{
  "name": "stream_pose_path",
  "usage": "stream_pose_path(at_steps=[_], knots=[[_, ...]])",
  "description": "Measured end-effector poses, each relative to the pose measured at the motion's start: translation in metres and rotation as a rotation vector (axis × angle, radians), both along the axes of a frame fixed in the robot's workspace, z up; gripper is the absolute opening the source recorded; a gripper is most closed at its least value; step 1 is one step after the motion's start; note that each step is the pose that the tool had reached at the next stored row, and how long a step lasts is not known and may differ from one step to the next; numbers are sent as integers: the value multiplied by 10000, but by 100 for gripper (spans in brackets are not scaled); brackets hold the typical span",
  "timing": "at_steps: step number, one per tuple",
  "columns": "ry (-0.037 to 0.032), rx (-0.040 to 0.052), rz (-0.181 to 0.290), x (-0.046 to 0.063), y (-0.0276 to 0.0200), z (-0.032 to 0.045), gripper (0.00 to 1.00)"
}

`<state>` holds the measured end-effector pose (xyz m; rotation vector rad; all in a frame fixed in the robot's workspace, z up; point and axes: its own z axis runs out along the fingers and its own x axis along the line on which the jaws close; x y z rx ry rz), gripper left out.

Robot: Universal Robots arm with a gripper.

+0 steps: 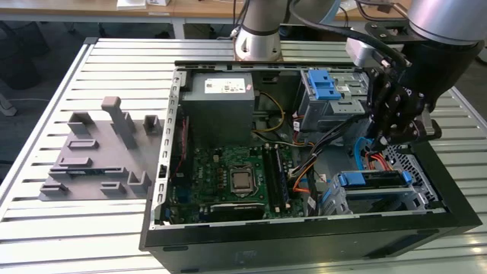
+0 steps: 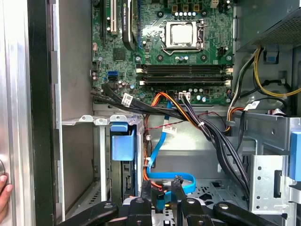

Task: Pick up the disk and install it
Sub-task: 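Insert the second disk wire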

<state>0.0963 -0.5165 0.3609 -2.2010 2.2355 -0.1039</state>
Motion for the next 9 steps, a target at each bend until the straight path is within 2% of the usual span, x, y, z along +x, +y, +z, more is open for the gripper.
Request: stream_pose_path(at_steps=[2,4,8,9], knots=[[0,-35,0,0,9,-13,29],[-1,-41,0,0,15,-26,17],[-1,-35,5,0,18,-37,16],[0,15,10,-1,17,-40,16]])
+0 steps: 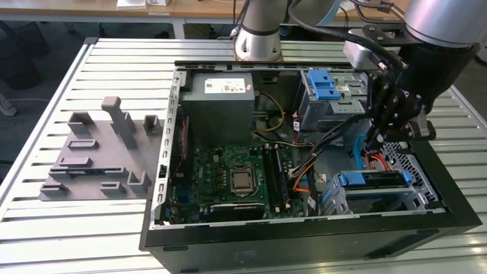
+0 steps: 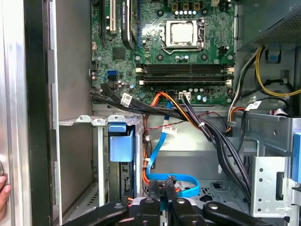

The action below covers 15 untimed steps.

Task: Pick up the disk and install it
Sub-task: 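Insert the second disk wire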

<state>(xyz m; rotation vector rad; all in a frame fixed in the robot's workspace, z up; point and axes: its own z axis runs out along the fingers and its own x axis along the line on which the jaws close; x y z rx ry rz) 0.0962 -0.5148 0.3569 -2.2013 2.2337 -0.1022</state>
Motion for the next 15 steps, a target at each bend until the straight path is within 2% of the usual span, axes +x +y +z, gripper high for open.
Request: stream_pose_path(at_steps=[2,4,10,15], knots=[[-1,170,6,0,-4,-4,16],[-1,263,17,0,-11,-13,16],[-7,284,53,0,-63,-79,16],[-16,284,66,0,-117,-92,16]])
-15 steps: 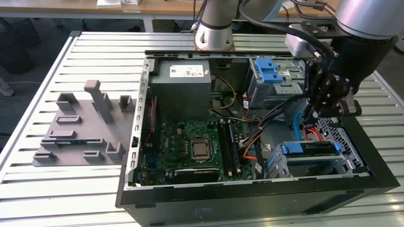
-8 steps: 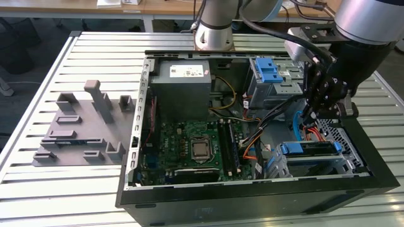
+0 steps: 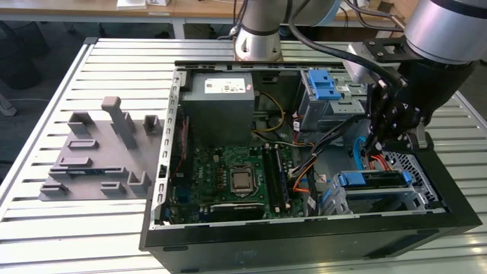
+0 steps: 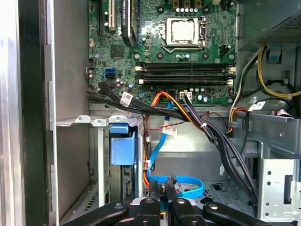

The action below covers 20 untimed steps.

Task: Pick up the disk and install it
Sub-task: 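Insert the second disk wire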

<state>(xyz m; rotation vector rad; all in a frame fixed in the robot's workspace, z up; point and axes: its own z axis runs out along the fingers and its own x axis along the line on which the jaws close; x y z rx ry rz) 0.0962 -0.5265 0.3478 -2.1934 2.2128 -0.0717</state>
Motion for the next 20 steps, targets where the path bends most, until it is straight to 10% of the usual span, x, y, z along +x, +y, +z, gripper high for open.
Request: stream_pose_path(at_steps=[20], knots=[[-51,24,65,0,-194,-66,16]])
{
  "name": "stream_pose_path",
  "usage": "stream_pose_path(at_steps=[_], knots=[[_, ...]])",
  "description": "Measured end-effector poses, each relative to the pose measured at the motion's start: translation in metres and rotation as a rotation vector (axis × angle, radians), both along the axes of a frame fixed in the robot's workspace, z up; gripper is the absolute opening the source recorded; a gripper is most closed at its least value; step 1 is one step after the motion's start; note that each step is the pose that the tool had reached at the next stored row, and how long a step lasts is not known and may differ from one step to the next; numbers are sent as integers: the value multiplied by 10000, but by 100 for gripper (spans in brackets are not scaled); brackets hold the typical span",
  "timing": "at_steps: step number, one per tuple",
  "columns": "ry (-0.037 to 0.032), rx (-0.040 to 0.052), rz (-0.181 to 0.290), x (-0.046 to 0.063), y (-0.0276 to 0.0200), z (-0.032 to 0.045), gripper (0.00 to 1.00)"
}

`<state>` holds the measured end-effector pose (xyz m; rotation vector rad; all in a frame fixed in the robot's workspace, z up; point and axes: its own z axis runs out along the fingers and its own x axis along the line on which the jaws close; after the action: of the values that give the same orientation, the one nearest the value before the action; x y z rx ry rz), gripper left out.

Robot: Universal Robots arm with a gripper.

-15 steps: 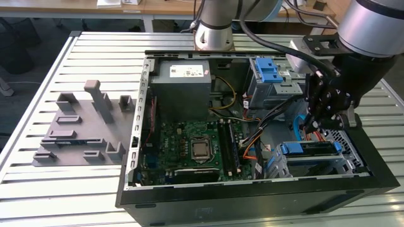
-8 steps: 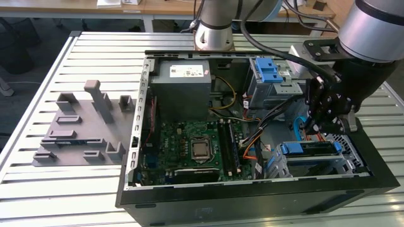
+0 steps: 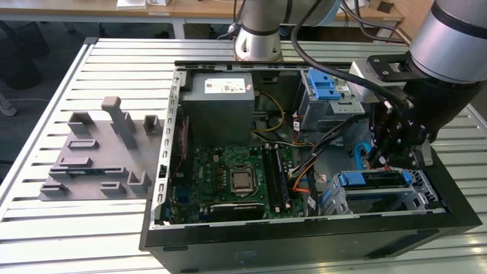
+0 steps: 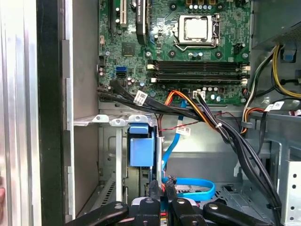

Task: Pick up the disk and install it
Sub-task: 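Insert the second disk wire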

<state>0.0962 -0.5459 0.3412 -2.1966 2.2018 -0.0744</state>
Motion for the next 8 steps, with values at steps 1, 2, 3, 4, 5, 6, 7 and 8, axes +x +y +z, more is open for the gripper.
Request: stream_pose_path(at_steps=[1,2,3,4,5,6,7,8], knots=[[-2,-1,2,0,-12,-2,16],[-4,0,3,0,-24,-4,16],[-6,0,3,0,-38,-7,16],[-7,2,3,0,-52,-9,16],[-7,4,3,0,-65,-11,16],[-7,4,3,0,-75,-12,16],[-7,4,3,0,-83,-12,16],[-7,4,3,0,-89,-12,16]])
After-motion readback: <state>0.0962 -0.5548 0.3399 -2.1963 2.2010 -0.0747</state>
